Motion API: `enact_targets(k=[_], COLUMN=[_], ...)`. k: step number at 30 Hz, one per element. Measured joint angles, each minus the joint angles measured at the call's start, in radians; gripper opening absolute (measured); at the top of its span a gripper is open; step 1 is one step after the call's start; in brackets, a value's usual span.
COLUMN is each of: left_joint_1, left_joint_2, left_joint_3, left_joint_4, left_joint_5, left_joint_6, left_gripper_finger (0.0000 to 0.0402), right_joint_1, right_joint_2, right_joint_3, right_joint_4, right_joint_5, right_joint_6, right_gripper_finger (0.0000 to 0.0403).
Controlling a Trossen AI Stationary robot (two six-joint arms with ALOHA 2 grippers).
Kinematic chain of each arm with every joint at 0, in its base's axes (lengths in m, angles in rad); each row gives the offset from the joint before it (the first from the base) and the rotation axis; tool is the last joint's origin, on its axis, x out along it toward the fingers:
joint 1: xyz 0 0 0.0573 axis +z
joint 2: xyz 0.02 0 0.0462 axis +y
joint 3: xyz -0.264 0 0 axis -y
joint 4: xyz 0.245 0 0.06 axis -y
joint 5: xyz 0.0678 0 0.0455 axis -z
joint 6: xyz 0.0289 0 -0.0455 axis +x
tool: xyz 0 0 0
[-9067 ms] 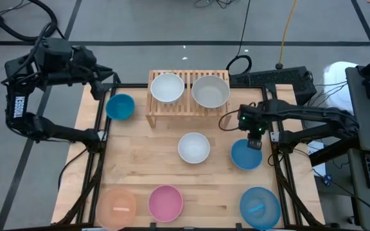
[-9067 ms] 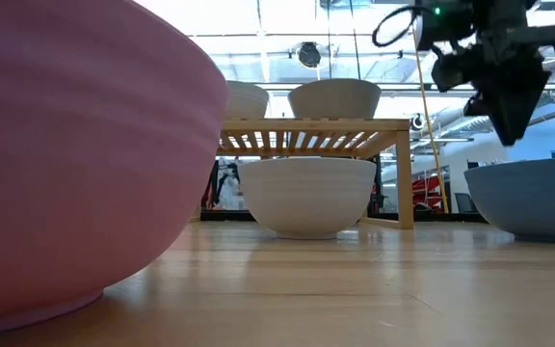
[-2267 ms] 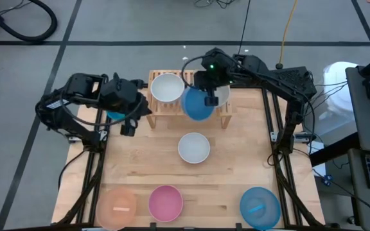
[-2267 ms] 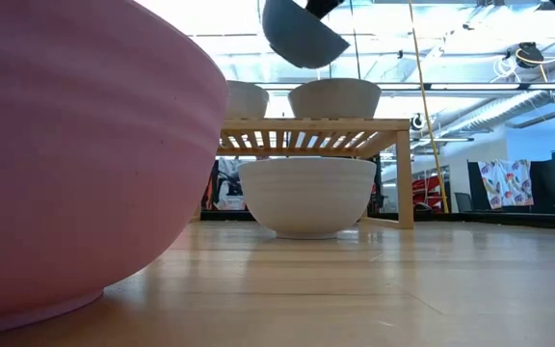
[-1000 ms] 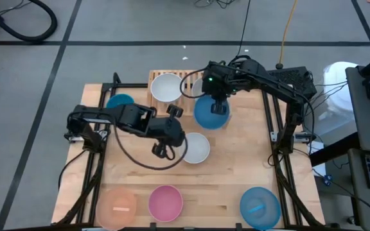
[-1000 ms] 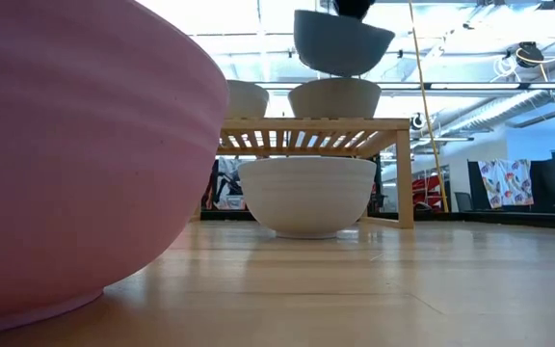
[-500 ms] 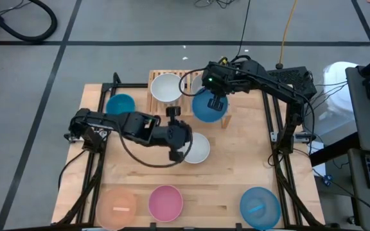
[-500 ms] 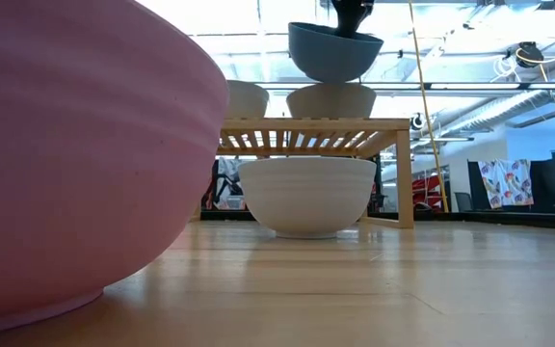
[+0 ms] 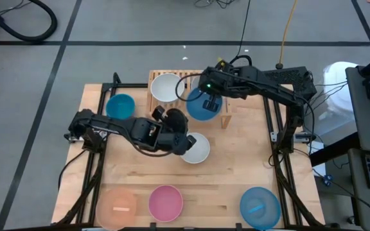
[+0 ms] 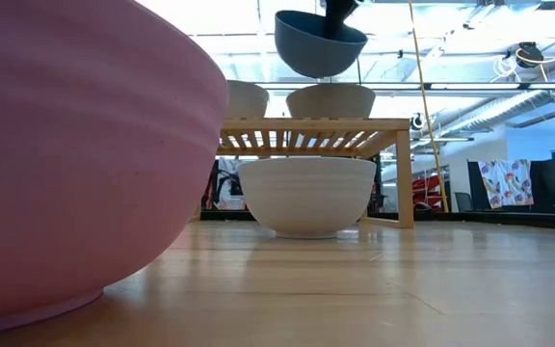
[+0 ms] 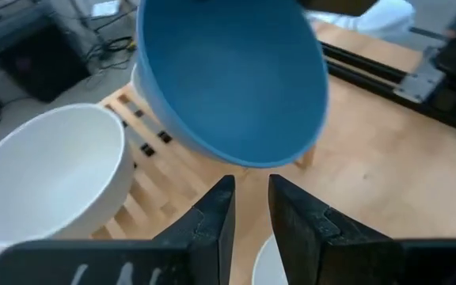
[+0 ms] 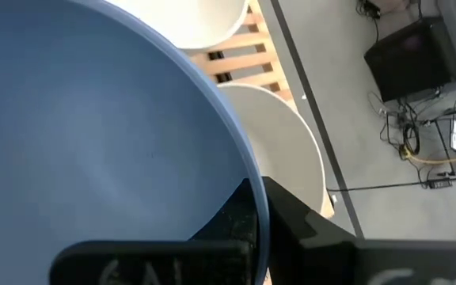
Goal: Place and stack bowls onto a shelf
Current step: Stack the bottom small blue bowl on top of the small white bowl on the shelf
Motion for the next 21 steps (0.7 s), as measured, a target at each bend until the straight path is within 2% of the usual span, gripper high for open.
enact_targets(k=[7,21], left_joint_1=[-0.033,-0.037], left_joint_2=[0.0,0.0], left_joint_3=[-0.053,-0.054], left_joint_4=[-0.002,-0.001], left_joint_5=[-0.255,-0.392], left_joint_6=[-0.08,-0.089], left_gripper_finger=[0.0085,0.0085], right_joint_1=[0.034,0.039], right_joint_2=[0.0,0.0], right_joint_3=[0.0,-0.01], right_joint_4=[0.029,0.168], right_joint_5=[0.104,0.106], right_joint_6=[-0.033,-0.119], right_gripper_finger=[0.0,0.0])
